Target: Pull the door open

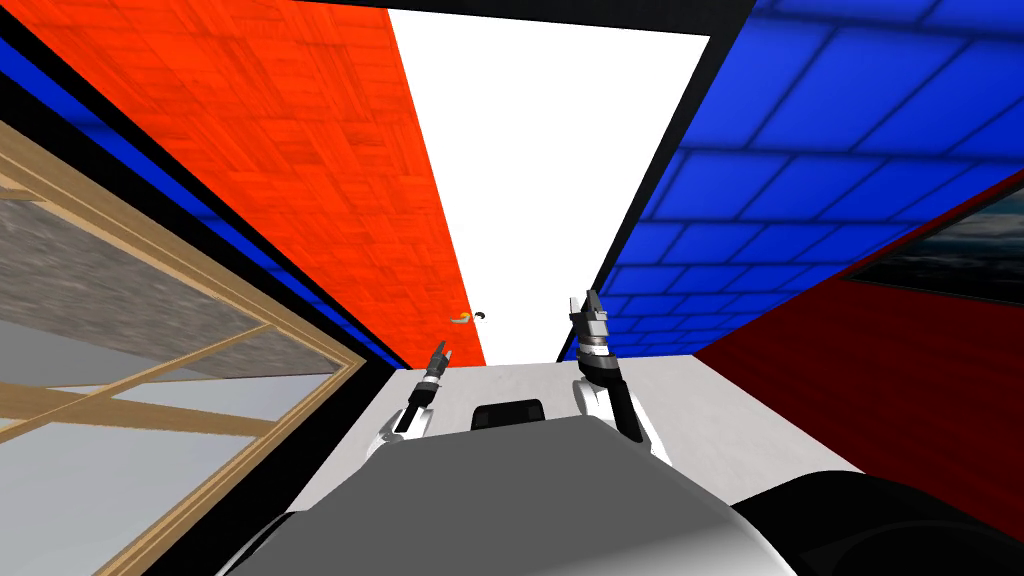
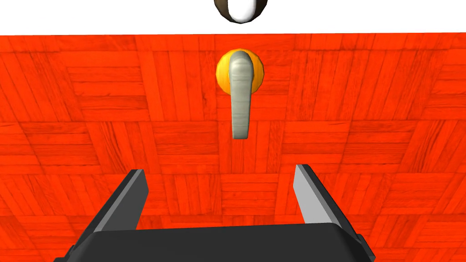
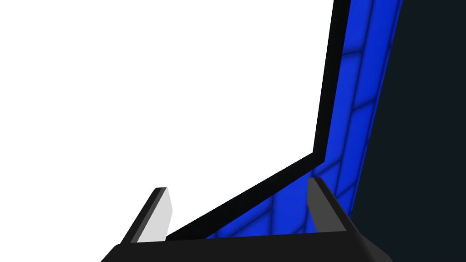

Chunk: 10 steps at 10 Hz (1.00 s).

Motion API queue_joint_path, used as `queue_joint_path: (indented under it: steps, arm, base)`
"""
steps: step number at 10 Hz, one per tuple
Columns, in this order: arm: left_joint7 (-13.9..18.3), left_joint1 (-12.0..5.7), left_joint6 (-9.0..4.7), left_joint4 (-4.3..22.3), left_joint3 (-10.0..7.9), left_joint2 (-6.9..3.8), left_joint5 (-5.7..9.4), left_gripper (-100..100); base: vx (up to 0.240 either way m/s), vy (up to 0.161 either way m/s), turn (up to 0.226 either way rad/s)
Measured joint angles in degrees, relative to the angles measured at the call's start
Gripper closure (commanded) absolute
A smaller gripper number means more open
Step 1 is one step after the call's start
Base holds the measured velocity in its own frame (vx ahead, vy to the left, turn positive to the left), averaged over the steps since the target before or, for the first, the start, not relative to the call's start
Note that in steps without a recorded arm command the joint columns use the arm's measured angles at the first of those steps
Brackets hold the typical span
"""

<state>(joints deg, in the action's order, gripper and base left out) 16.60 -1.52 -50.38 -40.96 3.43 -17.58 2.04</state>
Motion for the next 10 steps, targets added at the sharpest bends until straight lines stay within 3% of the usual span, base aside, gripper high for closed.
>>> queue_joint_path:
  steps: [7,8,9,10]
  arm:
    - [0.7,-2.05,-1.77,5.9,0.00,-0.76,0.03,-100]
    - [0.4,-1.76,-2.25,7.2,-1.04,-1.06,0.44,-100]
    - [-0.2,-1.21,-1.85,7.1,-2.24,-1.30,0.90,-100]
    - [-0.8,0.50,0.00,4.3,-3.39,-1.49,1.34,-100]
  base:
    - [0.084,0.009,-0.020]
    - [0.029,0.010,-0.109]
    - [0.037,0.010,-0.093]
    - [0.027,0.011,-0.028]
